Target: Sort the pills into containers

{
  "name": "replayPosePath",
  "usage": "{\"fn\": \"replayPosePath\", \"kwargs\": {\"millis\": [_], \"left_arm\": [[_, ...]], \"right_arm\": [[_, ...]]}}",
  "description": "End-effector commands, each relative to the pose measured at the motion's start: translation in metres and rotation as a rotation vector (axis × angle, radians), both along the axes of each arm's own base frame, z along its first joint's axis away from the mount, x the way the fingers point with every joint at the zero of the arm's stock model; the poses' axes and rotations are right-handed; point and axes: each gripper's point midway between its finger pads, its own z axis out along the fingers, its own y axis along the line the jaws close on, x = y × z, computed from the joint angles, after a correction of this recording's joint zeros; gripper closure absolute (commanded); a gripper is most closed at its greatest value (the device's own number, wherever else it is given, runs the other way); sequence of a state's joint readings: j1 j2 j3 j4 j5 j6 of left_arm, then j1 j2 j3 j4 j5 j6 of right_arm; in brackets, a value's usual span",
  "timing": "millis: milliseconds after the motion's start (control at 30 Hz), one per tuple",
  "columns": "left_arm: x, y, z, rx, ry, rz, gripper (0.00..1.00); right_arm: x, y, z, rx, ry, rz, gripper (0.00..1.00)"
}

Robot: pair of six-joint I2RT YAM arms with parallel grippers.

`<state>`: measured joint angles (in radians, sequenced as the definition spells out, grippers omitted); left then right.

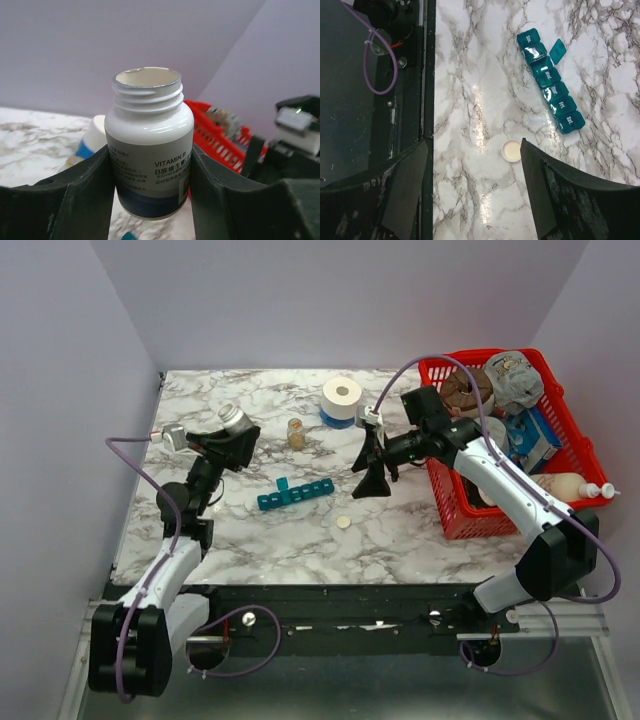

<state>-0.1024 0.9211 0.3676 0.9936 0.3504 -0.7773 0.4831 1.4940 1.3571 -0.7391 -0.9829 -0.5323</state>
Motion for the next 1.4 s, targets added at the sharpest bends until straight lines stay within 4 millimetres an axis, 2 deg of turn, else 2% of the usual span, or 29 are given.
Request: {"fn": "replayPosePath", "kwargs": {"millis": [0,100,133,200,233,267,333,367,400,467,600,633,700,733,767,800,833,867,900,933,967,1000,1033,1067,1133,1233,1267,1300,1367], "left_arm": [[-0.048,-0.02,0.093,-0.13,-0.3,-0.259,1.0],[-0.035,-0.027,0.08,0.114,-0.283,-0.185,1.0],[-0.024,-0.028,0.056,0.366,-0.262,-0.093,1.0],[-0.017,-0.026,0.028,0.639,-0.217,0.007,1.0],[-0.011,-0.011,-0.003,0.797,-0.071,0.07,1.0],[-0.015,-0.018,-0.018,0.998,-0.118,0.077,1.0],[-0.019,-0.01,-0.051,1.154,-0.004,0.08,1.0],[-0.017,0.003,-0.057,1.198,0.043,0.139,1.0],[-0.019,0.003,-0.062,1.22,0.045,0.131,1.0],[-0.019,0.018,-0.063,1.226,0.056,0.212,1.0],[-0.017,0.029,-0.063,1.238,0.087,0.273,1.0],[-0.016,0.03,-0.069,1.219,0.131,0.271,1.0],[-0.017,0.019,-0.054,1.112,0.159,0.215,1.0],[-0.015,0.016,-0.059,0.986,0.251,0.154,1.0],[-0.014,0.009,-0.046,0.885,0.266,0.106,1.0],[-0.012,0.006,-0.043,0.804,0.299,0.064,1.0],[-0.016,-0.015,-0.033,0.695,0.282,-0.067,1.0],[-0.014,-0.015,-0.029,0.556,0.317,-0.087,1.0],[-0.018,-0.023,-0.019,0.474,0.272,-0.129,1.0],[-0.028,-0.031,0.032,0.403,0.024,-0.149,1.0],[-0.035,-0.035,0.023,0.337,0.012,-0.182,1.0],[-0.043,-0.037,0.034,0.324,-0.069,-0.19,1.0],[-0.055,-0.04,0.056,0.332,-0.207,-0.202,1.0],[-0.068,-0.049,0.053,0.371,-0.267,-0.273,1.0],[-0.097,-0.058,0.067,0.39,-0.451,-0.352,1.0],[-0.135,-0.074,0.064,0.412,-0.515,-0.588,1.0],[-0.147,-0.079,0.052,0.444,-0.504,-0.686,1.0],[-0.152,-0.08,0.046,0.436,-0.476,-0.736,1.0],[-0.133,-0.075,0.02,0.463,-0.378,-0.712,1.0]], "right_arm": [[-0.002,0.0,0.004,0.04,-0.021,0.025,0.16],[-0.002,-0.001,0.004,0.042,-0.022,0.023,0.16],[-0.002,-0.001,0.004,0.042,-0.022,0.023,0.16],[-0.001,-0.001,0.003,0.041,-0.021,0.02,0.16],[-0.001,-0.001,0.003,0.04,-0.021,0.019,0.16],[0.0,-0.002,0.003,0.039,-0.025,0.018,0.16],[0.002,-0.001,0.0,0.033,-0.019,0.014,0.16],[0.002,-0.002,-0.001,0.03,-0.019,0.012,0.16],[0.002,-0.002,-0.001,0.029,-0.018,0.012,0.16],[0.002,-0.003,-0.002,0.026,-0.016,0.008,0.16],[0.004,-0.004,-0.003,0.025,-0.021,0.003,0.16],[0.005,-0.005,-0.004,0.022,-0.02,-0.002,0.16],[0.005,-0.005,-0.004,0.021,-0.02,-0.001,0.16],[0.005,-0.005,-0.004,0.022,-0.018,-0.003,0.16],[0.005,-0.005,-0.005,0.023,-0.017,-0.001,0.16],[0.006,-0.006,-0.004,0.023,-0.02,-0.002,0.16],[0.005,-0.006,-0.004,0.024,-0.018,-0.001,0.16],[0.004,-0.006,-0.004,0.025,-0.02,0.001,0.16],[0.004,-0.006,-0.003,0.028,-0.023,0.0,0.16],[0.004,-0.007,-0.003,0.028,-0.022,0.0,0.16],[0.003,-0.007,-0.003,0.033,-0.021,0.005,0.16],[0.002,-0.007,-0.002,0.035,-0.024,0.005,0.16],[0.002,-0.007,-0.001,0.037,-0.024,0.007,0.16],[0.002,-0.007,-0.001,0.039,-0.026,0.008,0.16],[0.001,-0.008,0.0,0.04,-0.027,0.009,0.16],[0.001,-0.008,0.0,0.041,-0.031,0.009,0.16],[0.002,-0.009,0.0,0.04,-0.032,0.006,0.16],[0.002,-0.009,0.001,0.041,-0.035,0.006,0.16],[0.003,-0.01,0.0,0.038,-0.04,0.004,0.16]]}}
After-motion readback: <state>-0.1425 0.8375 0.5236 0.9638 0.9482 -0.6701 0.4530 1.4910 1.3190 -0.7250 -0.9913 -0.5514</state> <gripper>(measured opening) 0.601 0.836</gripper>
